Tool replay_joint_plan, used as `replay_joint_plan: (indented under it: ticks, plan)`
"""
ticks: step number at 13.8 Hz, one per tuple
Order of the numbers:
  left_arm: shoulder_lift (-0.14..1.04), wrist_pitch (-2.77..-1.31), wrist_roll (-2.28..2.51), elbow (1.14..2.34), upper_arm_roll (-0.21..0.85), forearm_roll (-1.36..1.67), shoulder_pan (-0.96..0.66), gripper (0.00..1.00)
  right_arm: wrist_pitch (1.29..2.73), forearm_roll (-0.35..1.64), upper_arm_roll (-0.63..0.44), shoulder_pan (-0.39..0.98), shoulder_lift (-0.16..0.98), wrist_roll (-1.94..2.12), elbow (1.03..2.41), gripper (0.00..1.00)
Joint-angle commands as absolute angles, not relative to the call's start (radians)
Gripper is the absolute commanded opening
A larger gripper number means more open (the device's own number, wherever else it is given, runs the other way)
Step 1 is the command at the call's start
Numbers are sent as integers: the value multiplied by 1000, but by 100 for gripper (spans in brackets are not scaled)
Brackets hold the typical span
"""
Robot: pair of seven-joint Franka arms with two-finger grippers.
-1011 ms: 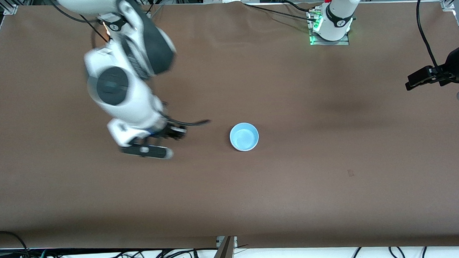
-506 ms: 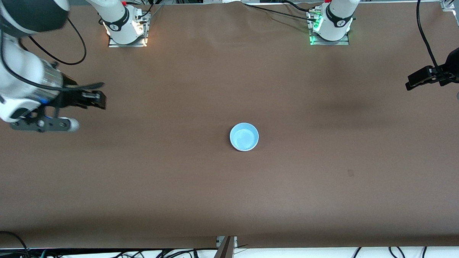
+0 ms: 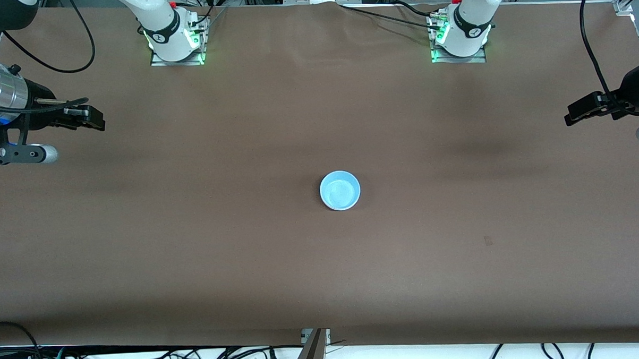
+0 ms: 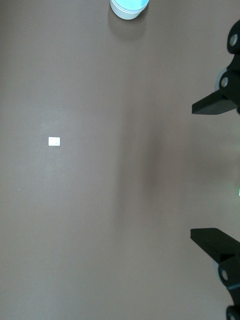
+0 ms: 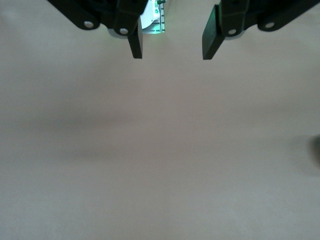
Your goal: Stack pink and blue bowls on white bowl
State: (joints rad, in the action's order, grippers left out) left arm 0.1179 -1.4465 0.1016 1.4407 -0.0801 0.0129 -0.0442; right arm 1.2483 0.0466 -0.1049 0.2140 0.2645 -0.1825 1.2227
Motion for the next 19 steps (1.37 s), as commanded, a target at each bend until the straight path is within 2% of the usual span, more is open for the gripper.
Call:
replay_joint_plan:
  ticks: [1,3,4,8,9,10,11,13,19]
  plan:
    - [132,-1425,86,1408,-84,2,-51,100,1424,48,-95,189,120,-175,1490,56]
    - [132,-1425,86,1407,-84,2,-51,100,1620,51,-94,175,33,-175,1674,56]
    - [132,-1425,86,1407,-84,2,-51,100,1672,49,-89,176,5,-175,1731,56]
    - [132,-1425,86,1408,-84,3,-52,100,1698,48,-86,176,-31,-175,1776,56]
    - [132,-1425,86,1407,-84,3,-52,100,1691,46,-84,176,-29,-172,1764,63]
    - [132,-1425,86,1407,-84,5,-52,100,1689,45,-84,176,-20,-173,1744,92]
    - [132,-1425,86,1407,-84,5,-52,100,1693,44,-86,175,-6,-169,1721,100]
    - [132,-1424,86,1407,-84,6,-52,100,1687,48,-92,172,17,-164,1672,100]
    - [132,-1424,86,1407,-84,11,-51,100,1698,37,-87,158,32,-173,1658,100]
